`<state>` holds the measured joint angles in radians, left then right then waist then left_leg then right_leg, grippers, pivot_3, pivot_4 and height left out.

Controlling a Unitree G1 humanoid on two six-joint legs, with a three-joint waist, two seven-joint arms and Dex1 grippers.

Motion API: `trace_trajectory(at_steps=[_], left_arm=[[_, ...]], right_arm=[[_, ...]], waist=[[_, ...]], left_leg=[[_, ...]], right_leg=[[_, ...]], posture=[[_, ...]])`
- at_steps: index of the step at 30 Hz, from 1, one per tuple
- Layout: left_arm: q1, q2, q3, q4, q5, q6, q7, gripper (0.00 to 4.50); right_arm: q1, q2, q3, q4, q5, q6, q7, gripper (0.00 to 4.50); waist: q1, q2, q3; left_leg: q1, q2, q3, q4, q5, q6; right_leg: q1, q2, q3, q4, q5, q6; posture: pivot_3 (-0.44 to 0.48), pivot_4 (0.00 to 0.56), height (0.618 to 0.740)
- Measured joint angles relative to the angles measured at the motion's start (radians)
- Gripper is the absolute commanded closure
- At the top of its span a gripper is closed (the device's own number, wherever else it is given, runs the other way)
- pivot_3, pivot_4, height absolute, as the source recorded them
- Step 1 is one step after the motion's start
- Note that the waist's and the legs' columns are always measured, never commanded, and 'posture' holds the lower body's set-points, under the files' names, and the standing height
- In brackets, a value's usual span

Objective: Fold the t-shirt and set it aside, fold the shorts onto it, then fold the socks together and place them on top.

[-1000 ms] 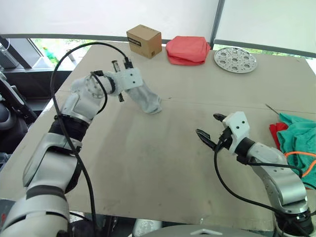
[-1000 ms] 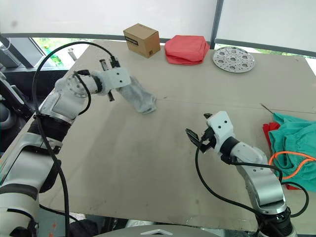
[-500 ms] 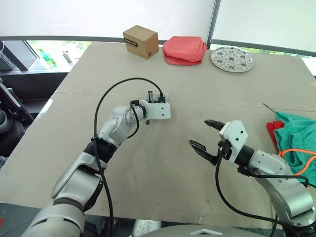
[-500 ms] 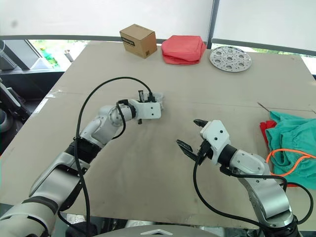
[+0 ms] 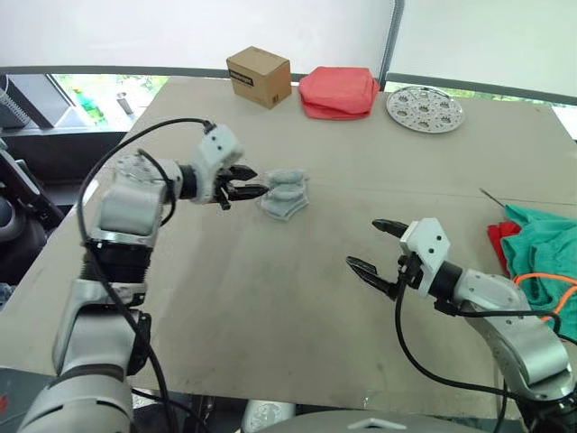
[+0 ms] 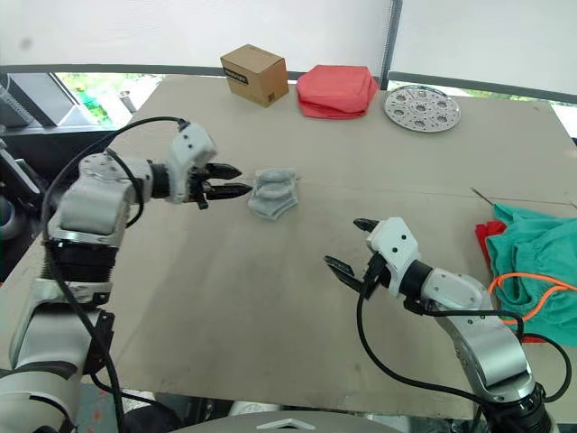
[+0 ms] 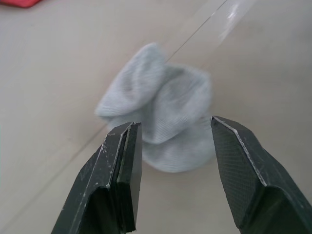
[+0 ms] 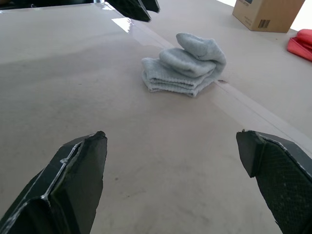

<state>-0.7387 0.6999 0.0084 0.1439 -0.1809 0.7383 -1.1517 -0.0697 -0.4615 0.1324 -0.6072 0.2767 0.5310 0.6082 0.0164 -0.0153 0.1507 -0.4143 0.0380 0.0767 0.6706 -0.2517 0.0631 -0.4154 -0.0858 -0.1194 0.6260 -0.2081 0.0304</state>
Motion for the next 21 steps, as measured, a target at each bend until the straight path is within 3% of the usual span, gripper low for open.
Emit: trace_trajectory(at_steps=[3, 6, 7, 8, 9, 13, 15, 16, 20, 21], left_arm=[[0.015, -0.049, 0.057, -0.044, -0.096, 0.135, 0.042, 2.06], [-0.020, -0.147, 0.139, -0.039, -0.139, 0.204, 0.190, 3.31], [-0.054, -0.185, 0.154, -0.008, -0.134, 0.189, 0.269, 3.99], [-0.071, -0.200, 0.156, 0.011, -0.132, 0.176, 0.305, 4.37], [-0.095, -0.224, 0.161, 0.047, -0.123, 0.150, 0.352, 4.44], [-0.192, -0.283, 0.178, 0.315, -0.069, -0.001, 0.526, 4.44], [-0.234, -0.278, 0.178, 0.456, -0.058, -0.031, 0.530, 4.44], [-0.250, -0.251, 0.164, 0.536, -0.059, -0.066, 0.466, 3.82], [-0.279, -0.195, 0.152, 0.638, -0.049, -0.115, 0.405, 2.35], [-0.306, -0.161, 0.149, 0.705, -0.035, -0.145, 0.400, 2.26]], right_arm=[[-0.011, 0.002, 0.018, 0.009, 0.001, -0.008, 0.005, 0.00], [-0.021, 0.002, 0.017, 0.021, 0.003, -0.009, 0.004, 0.00], [-0.024, 0.002, 0.018, 0.022, 0.003, -0.010, 0.005, 0.00], [-0.025, 0.002, 0.018, 0.022, 0.004, -0.011, 0.005, 0.00], [-0.026, 0.002, 0.018, 0.023, 0.004, -0.011, 0.005, 0.00], [-0.044, 0.002, 0.021, 0.027, 0.004, -0.009, 0.002, 0.00], [-0.046, 0.000, 0.020, 0.027, 0.003, -0.004, -0.002, 0.00], [-0.047, -0.003, 0.021, 0.022, 0.003, 0.009, -0.004, 0.00], [-0.044, -0.010, 0.018, 0.007, 0.004, 0.022, -0.011, 0.00], [-0.038, -0.011, 0.015, -0.013, 0.007, 0.031, -0.016, 0.00]], waist=[[0.001, -0.001, 0.000], [0.001, -0.001, 0.001], [0.001, -0.001, 0.001], [0.000, -0.001, 0.001], [-0.001, -0.002, 0.000], [-0.003, -0.002, 0.000], [-0.005, -0.002, 0.000], [-0.007, -0.002, 0.000], [-0.007, -0.002, 0.000], [-0.005, -0.002, 0.000]], left_leg=[[-0.001, 0.000, -0.001, 0.001, 0.000, 0.000], [0.000, -0.001, -0.002, 0.002, 0.001, -0.001], [0.000, -0.001, -0.003, 0.002, 0.001, -0.001], [0.000, -0.001, -0.002, 0.002, 0.001, -0.001], [0.001, -0.001, -0.002, 0.002, 0.001, -0.002], [0.001, -0.001, -0.001, 0.001, 0.002, -0.003], [0.001, -0.001, -0.001, 0.001, 0.003, -0.004], [0.001, -0.001, 0.000, 0.001, 0.003, -0.005], [0.000, 0.000, -0.001, 0.000, 0.003, -0.006], [0.000, 0.000, -0.001, 0.000, 0.003, -0.006]], right_leg=[[0.001, 0.000, 0.000, 0.000, 0.000, 0.001], [0.002, 0.000, -0.001, 0.000, 0.001, 0.001], [0.002, 0.000, -0.001, 0.000, 0.001, 0.001], [0.002, 0.001, -0.001, 0.000, 0.001, 0.001], [0.002, 0.000, -0.001, 0.001, 0.001, 0.001], [0.002, 0.001, 0.000, 0.001, 0.001, 0.001], [0.002, 0.002, 0.000, 0.001, 0.001, 0.001], [0.001, 0.002, 0.000, 0.001, 0.001, 0.001], [0.000, 0.003, -0.001, 0.001, 0.001, 0.000], [0.000, 0.002, -0.001, 0.001, 0.001, 0.000]], posture=[[0.000, 0.150, 0.740], [0.000, 0.150, 0.740], [0.000, 0.150, 0.740], [0.000, 0.150, 0.740], [0.000, 0.150, 0.740], [0.000, 0.150, 0.740], [0.000, 0.150, 0.740], [0.000, 0.150, 0.740], [0.000, 0.150, 0.740], [0.000, 0.150, 0.740]])
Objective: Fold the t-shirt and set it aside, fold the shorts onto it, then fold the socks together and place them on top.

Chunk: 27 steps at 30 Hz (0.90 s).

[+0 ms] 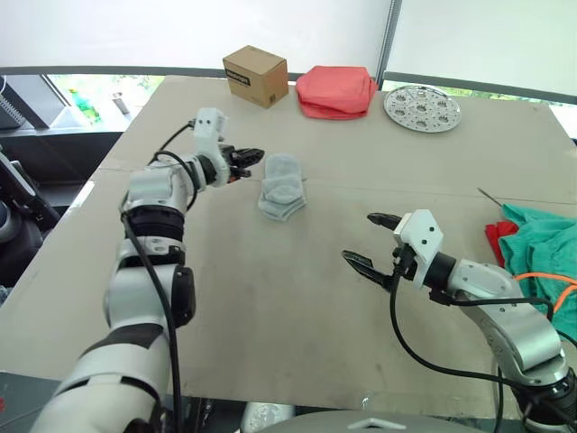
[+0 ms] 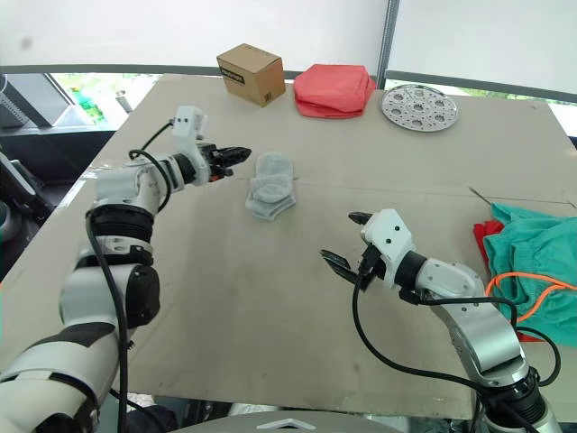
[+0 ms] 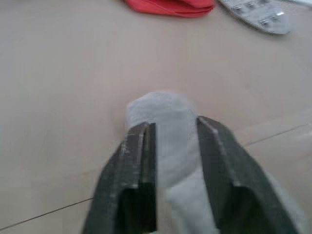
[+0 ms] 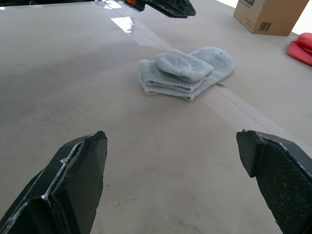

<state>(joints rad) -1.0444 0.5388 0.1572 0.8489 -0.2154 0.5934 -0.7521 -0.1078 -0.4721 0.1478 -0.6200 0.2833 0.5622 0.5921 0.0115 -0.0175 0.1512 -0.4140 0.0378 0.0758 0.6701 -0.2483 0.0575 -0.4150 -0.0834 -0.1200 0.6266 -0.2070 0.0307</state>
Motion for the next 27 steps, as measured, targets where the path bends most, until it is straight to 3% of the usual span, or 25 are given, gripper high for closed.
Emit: trace_trajectory(at_steps=[2, 9, 12, 21, 25, 27], left_arm=[[-0.026, 0.021, -0.002, 0.093, 0.011, 0.002, -0.028, 1.51], [-0.136, -0.035, -0.076, 0.331, 0.107, -0.206, -0.067, 1.51], [-0.175, -0.074, -0.107, 0.408, 0.167, -0.311, 0.006, 1.51], [-0.178, -0.165, -0.128, 0.498, 0.266, -0.364, 0.196, 1.51], [-0.178, -0.177, -0.089, 0.501, 0.255, -0.368, 0.200, 3.29], [-0.178, -0.178, -0.048, 0.501, 0.227, -0.365, 0.175, 4.40]], right_arm=[[0.021, 0.001, -0.003, -0.018, 0.009, 0.000, -0.003, 0.00], [0.023, 0.002, -0.003, -0.036, 0.031, 0.000, -0.010, 0.00], [0.024, 0.000, -0.004, -0.037, 0.031, 0.001, -0.017, 0.00], [0.048, 0.000, -0.004, -0.090, 0.028, 0.023, -0.076, 0.00], [0.054, 0.000, -0.004, -0.109, 0.026, 0.030, -0.098, 0.00], [0.060, 0.000, -0.004, -0.116, 0.026, 0.036, -0.105, 0.00]], waist=[[0.005, 0.000, 0.000], [0.005, -0.004, 0.000], [0.003, -0.004, 0.000], [0.002, -0.005, 0.000], [0.002, -0.005, 0.000], [0.002, -0.005, 0.000]], left_leg=[[0.000, -0.001, 0.000, 0.000, -0.001, 0.002], [-0.001, -0.001, 0.000, 0.003, -0.003, 0.005], [0.000, -0.001, 0.000, 0.002, -0.003, 0.005], [-0.001, 0.000, 0.000, 0.001, -0.003, 0.005], [-0.001, 0.000, 0.000, 0.002, -0.003, 0.005], [-0.001, 0.000, 0.000, 0.002, -0.003, 0.005]], right_leg=[[0.000, -0.001, 0.000, 0.000, 0.000, 0.001], [0.001, -0.002, 0.000, 0.000, 0.000, 0.001], [0.000, -0.002, 0.000, 0.001, 0.000, 0.000], [0.000, -0.001, 0.000, 0.001, 0.000, 0.001], [0.000, -0.001, 0.000, 0.001, 0.000, 0.001], [0.000, -0.002, 0.000, 0.001, 0.000, 0.001]], posture=[[0.000, 0.150, 0.740], [0.000, 0.150, 0.740], [0.000, 0.150, 0.740], [0.000, 0.150, 0.740], [0.000, 0.150, 0.740], [0.000, 0.150, 0.740]])
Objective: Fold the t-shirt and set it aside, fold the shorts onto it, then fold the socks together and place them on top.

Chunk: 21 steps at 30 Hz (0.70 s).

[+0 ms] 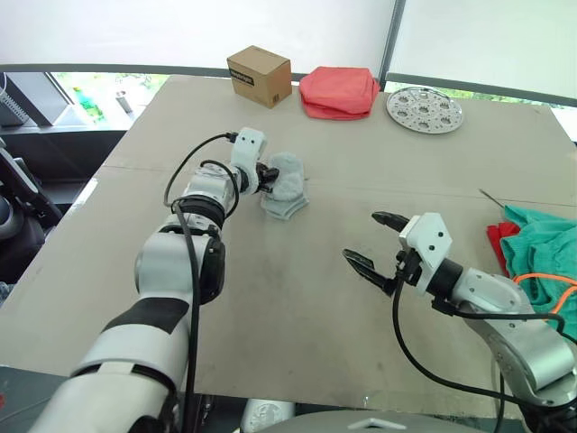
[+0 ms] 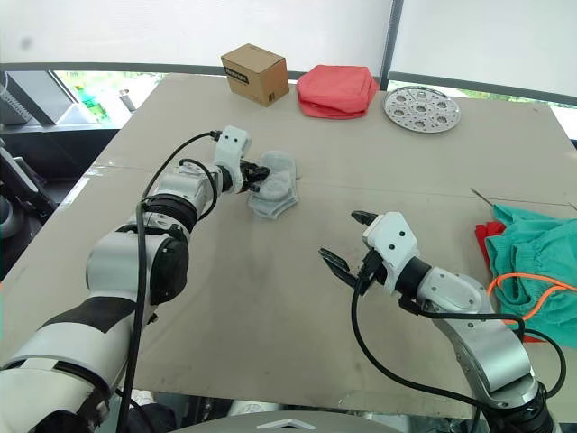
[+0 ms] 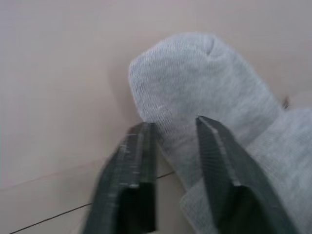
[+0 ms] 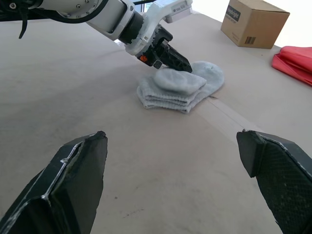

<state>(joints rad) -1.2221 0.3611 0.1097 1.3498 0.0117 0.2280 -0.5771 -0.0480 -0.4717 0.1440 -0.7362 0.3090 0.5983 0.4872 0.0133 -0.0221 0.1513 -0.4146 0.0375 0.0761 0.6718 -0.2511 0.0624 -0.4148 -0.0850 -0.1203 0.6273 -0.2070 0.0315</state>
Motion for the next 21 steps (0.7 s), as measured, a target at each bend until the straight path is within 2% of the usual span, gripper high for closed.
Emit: trace_trajectory(at_steps=[8, 15, 18, 20, 21], left_arm=[[0.001, 0.020, 0.097, 0.000, -0.072, 0.024, -0.101, 4.46], [0.030, 0.081, 0.102, -0.027, -0.085, 0.052, -0.179, 4.46], [0.072, 0.103, 0.065, -0.063, -0.070, 0.071, -0.220, 3.48], [0.136, 0.115, 0.027, -0.133, -0.062, 0.107, -0.295, 2.63], [0.157, 0.115, 0.024, -0.160, -0.066, 0.114, -0.320, 2.63]], right_arm=[[0.002, -0.001, 0.000, 0.001, 0.000, 0.008, -0.011, 0.00], [-0.001, -0.012, 0.000, 0.011, 0.000, 0.005, 0.000, 0.00], [-0.003, -0.011, 0.001, 0.012, 0.000, 0.001, 0.004, 0.00], [-0.005, -0.009, 0.003, 0.013, 0.000, 0.000, 0.004, 0.00], [-0.005, -0.009, 0.004, 0.013, -0.001, 0.000, 0.004, 0.00]], waist=[[0.000, 0.000, 0.000], [-0.001, 0.000, 0.000], [0.000, 0.000, 0.000], [-0.002, 0.000, 0.000], [-0.002, 0.000, 0.000]], left_leg=[[0.000, 0.000, 0.000, 0.000, 0.000, 0.000], [0.000, 0.000, 0.000, 0.000, 0.000, 0.000], [0.000, 0.000, 0.000, 0.000, 0.000, -0.001], [0.001, 0.000, 0.001, 0.000, 0.001, -0.002], [0.000, 0.000, 0.000, 0.000, 0.001, -0.002]], right_leg=[[0.000, 0.000, 0.000, 0.000, 0.000, 0.000], [0.000, 0.000, 0.000, 0.000, 0.000, 0.000], [0.000, 0.000, 0.000, 0.000, 0.000, -0.001], [0.000, 0.000, 0.001, 0.001, 0.000, -0.001], [0.000, 0.000, 0.000, 0.001, 0.000, -0.001]], posture=[[0.000, 0.150, 0.740], [0.000, 0.150, 0.740], [0.000, 0.150, 0.740], [0.000, 0.150, 0.740], [0.000, 0.150, 0.740]])
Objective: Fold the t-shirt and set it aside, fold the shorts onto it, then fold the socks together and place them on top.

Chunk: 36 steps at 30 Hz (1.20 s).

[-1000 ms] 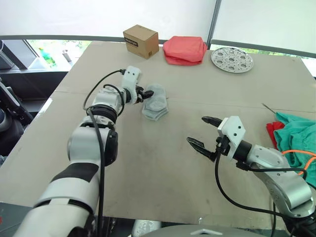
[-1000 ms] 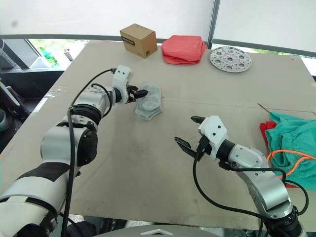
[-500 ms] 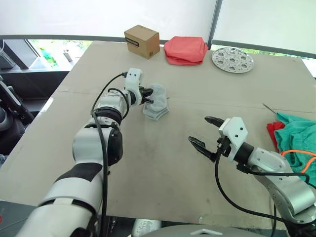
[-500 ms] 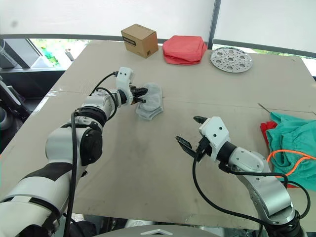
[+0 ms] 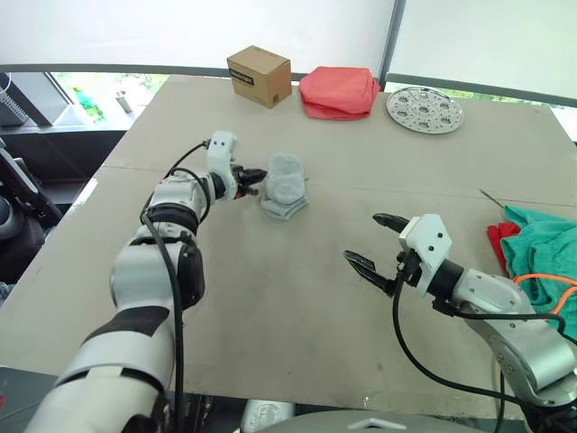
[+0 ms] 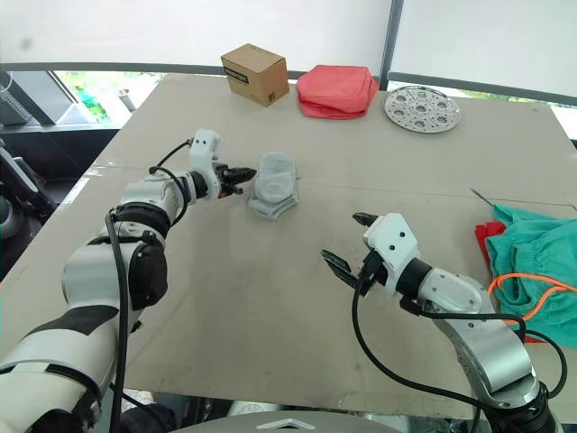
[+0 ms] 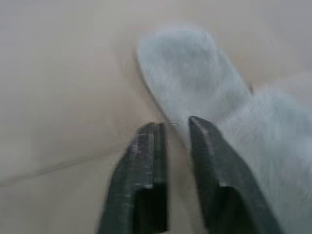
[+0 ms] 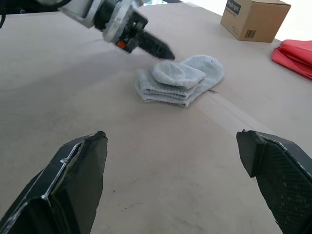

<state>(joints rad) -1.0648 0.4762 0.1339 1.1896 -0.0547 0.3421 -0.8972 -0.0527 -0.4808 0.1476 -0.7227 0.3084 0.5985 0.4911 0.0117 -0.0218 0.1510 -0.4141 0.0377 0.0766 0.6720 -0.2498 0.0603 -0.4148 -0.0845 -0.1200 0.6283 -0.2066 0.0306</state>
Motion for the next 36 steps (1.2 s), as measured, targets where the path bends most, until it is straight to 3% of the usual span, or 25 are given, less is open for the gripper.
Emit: trace_trajectory(at_steps=[3, 4, 6, 12, 19, 20, 21, 24, 28, 29, 36], left_arm=[[0.128, 0.032, -0.089, -0.244, 0.008, 0.072, -0.116, 3.22], [0.150, 0.031, -0.098, -0.282, 0.008, 0.076, -0.130, 3.78], [0.224, 0.008, -0.130, -0.440, -0.006, 0.131, -0.156, 4.47], [0.322, -0.164, -0.190, -0.754, -0.104, 0.437, -0.115, 4.47], [0.368, -0.187, -0.115, -1.097, -0.265, 0.747, 0.007, 4.47], [0.378, -0.164, -0.093, -1.127, -0.293, 0.768, 0.010, 3.82], [0.384, -0.150, -0.080, -1.135, -0.306, 0.774, 0.011, 3.63], [0.407, -0.065, 0.036, -1.135, -0.345, 0.779, 0.035, 2.24], [0.396, -0.043, 0.131, -1.002, -0.329, 0.682, 0.139, 0.34], [0.384, -0.050, 0.123, -0.921, -0.309, 0.628, 0.159, 0.11], [0.222, -0.072, -0.031, -0.495, -0.172, 0.254, 0.118, 0.11]], right_arm=[[-0.002, 0.006, 0.002, 0.003, 0.000, -0.004, 0.000, 0.00], [-0.001, 0.006, 0.002, 0.004, 0.000, -0.004, 0.000, 0.00], [-0.002, 0.009, 0.002, 0.006, 0.000, -0.011, 0.001, 0.00], [-0.003, 0.008, 0.002, 0.014, 0.001, -0.014, 0.003, 0.00], [0.009, -0.012, -0.002, 0.013, 0.000, -0.007, 0.000, 0.00], [0.009, -0.012, -0.002, 0.012, 0.000, -0.007, 0.000, 0.00], [0.010, -0.012, -0.002, 0.012, 0.000, -0.006, 0.000, 0.00], [0.010, -0.011, -0.002, 0.013, 0.002, -0.006, 0.001, 0.00], [0.003, -0.004, 0.000, 0.019, 0.012, -0.009, 0.010, 0.00], [0.001, -0.004, 0.000, 0.022, 0.015, -0.012, 0.016, 0.00], [-0.018, -0.001, 0.002, 0.038, 0.024, 0.017, 0.021, 0.00]], waist=[[0.000, 0.002, -0.002], [0.000, 0.002, -0.002], [0.006, 0.003, -0.003], [0.021, 0.003, -0.003], [-0.003, 0.004, -0.003], [-0.003, 0.004, -0.003], [-0.004, 0.004, -0.003], [-0.008, 0.004, -0.003], [0.009, 0.004, -0.003], [0.016, 0.004, -0.003], [0.027, 0.003, -0.003]], left_leg=[[0.001, 0.000, 0.001, 0.000, 0.000, 0.000], [0.002, 0.000, 0.002, 0.000, 0.000, 0.000], [0.001, 0.000, 0.000, 0.000, -0.001, 0.001], [-0.001, -0.001, -0.001, 0.006, -0.002, 0.003], [0.001, 0.001, -0.002, 0.004, -0.002, 0.003], [0.002, 0.001, -0.002, 0.003, -0.002, 0.003], [0.002, 0.001, -0.001, 0.003, -0.002, 0.003], [0.002, 0.002, -0.002, 0.002, -0.001, 0.002], [0.002, -0.001, -0.002, 0.002, -0.001, 0.002], [0.001, -0.001, -0.002, 0.003, -0.001, 0.002], [0.000, -0.001, -0.002, 0.005, -0.002, 0.003]], right_leg=[[0.000, 0.000, 0.001, 0.000, 0.000, 0.000], [0.001, -0.001, 0.002, 0.001, 0.000, -0.001], [0.001, -0.002, 0.001, 0.000, 0.000, -0.001], [0.002, -0.002, 0.001, 0.000, 0.000, 0.000], [0.002, 0.001, 0.005, 0.002, 0.000, 0.000], [0.002, 0.002, 0.005, 0.002, 0.000, 0.000], [0.002, 0.002, 0.006, 0.002, 0.000, 0.000], [0.001, 0.002, 0.005, 0.002, -0.001, 0.000], [0.002, -0.001, 0.001, 0.001, -0.001, 0.000], [0.002, -0.001, 0.000, 0.001, -0.001, 0.000], [0.003, -0.001, 0.001, 0.000, -0.002, -0.003]], posture=[[0.000, 0.150, 0.740], [0.000, 0.150, 0.740], [0.000, 0.150, 0.740], [0.000, 0.150, 0.740], [0.000, 0.150, 0.740], [0.000, 0.150, 0.740], [0.000, 0.150, 0.740], [0.000, 0.150, 0.740], [0.000, 0.150, 0.740], [0.000, 0.150, 0.740], [0.000, 0.150, 0.740]])
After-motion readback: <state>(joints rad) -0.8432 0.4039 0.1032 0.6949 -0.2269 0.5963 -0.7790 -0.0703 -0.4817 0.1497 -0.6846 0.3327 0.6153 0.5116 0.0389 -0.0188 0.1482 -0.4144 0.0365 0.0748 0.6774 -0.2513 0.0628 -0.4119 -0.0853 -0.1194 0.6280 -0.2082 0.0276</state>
